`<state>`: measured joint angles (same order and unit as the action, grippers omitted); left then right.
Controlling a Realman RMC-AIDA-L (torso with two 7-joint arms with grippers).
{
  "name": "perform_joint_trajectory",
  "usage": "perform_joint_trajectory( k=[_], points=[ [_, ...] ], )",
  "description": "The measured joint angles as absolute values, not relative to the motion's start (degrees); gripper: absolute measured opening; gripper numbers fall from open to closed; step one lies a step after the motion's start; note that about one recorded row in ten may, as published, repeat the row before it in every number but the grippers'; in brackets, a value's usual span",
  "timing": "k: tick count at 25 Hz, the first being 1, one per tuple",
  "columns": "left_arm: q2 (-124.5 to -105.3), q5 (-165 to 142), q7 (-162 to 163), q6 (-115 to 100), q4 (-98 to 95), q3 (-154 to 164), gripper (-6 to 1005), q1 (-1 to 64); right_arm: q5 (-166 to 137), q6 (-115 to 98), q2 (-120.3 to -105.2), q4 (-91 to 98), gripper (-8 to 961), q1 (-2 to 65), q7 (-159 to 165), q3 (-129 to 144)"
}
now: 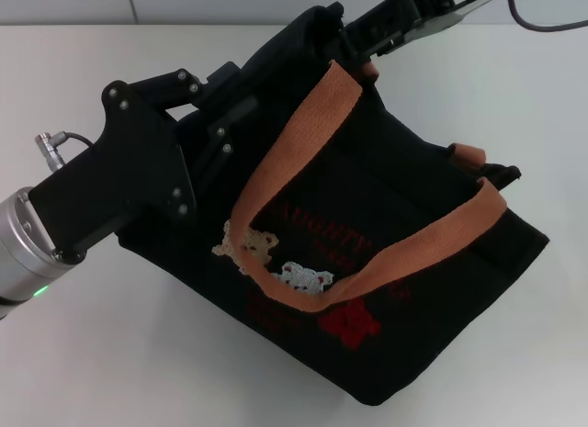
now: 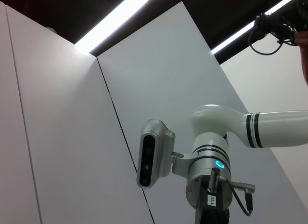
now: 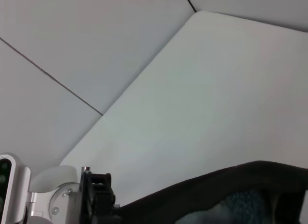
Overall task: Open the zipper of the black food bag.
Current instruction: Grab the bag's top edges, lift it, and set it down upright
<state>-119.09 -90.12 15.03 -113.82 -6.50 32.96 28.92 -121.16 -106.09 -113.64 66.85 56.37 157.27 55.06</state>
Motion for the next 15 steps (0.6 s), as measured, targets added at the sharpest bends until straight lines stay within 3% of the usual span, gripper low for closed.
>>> perform_joint_trajectory(
  k=[5,15],
  points=[
    [-119.09,-90.19,15.03,-113.83,-6.5,32.96,194,28.92,-121.31,-105.86,-112.67,66.13,390,56.03,157.81,55.04],
    [-119.09,-90.51,15.03,-113.73,-6.5,32.96,194,29.15,-121.3,-104.14,-112.67,62.63,389,56.45,157.11,55.5]
  ],
)
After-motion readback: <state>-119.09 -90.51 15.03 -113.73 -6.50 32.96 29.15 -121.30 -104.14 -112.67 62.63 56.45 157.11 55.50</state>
